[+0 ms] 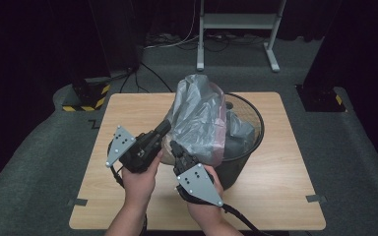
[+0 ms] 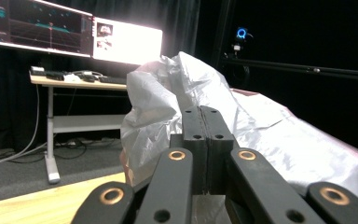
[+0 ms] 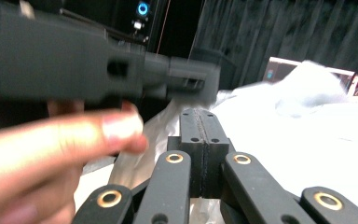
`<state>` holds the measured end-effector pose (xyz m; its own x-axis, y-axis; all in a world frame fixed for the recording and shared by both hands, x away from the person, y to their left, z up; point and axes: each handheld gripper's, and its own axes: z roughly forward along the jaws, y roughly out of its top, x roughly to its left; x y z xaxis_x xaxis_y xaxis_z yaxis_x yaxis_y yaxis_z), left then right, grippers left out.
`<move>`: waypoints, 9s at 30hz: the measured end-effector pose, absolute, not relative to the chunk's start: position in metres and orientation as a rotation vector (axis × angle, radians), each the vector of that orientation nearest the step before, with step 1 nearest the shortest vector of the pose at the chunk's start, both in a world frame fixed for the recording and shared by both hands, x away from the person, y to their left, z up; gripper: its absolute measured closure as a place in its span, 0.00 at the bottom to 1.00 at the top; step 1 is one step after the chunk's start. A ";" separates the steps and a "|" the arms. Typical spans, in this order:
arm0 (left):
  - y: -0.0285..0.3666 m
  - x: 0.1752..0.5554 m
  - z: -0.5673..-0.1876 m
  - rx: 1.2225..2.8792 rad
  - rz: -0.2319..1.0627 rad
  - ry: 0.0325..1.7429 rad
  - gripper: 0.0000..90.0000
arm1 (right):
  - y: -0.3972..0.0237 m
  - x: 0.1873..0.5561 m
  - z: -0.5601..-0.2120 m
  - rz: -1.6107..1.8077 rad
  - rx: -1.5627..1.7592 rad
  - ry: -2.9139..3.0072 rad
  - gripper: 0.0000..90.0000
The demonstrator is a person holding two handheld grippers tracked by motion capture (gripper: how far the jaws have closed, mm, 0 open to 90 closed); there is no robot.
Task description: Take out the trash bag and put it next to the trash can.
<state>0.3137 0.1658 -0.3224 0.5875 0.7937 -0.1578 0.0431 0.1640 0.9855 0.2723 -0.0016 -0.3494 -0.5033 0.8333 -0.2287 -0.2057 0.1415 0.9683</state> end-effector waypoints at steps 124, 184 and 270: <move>0.135 0.325 -0.281 1.304 0.706 0.705 0.99 | -0.258 0.342 -0.488 1.013 1.371 1.690 0.17; 0.151 0.302 -0.202 1.082 0.870 0.555 0.99 | -0.250 0.343 -0.496 0.972 1.328 1.784 0.17; 0.257 0.334 -0.283 1.192 1.071 0.993 0.99 | -0.245 0.362 -0.525 0.870 1.456 2.044 0.14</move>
<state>0.3338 0.2567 -0.2827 0.2140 0.9763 -0.0308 -0.1045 0.0542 0.9930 0.3615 -0.2452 -0.5250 -0.3181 0.9478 -0.0208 0.6424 0.2316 0.7305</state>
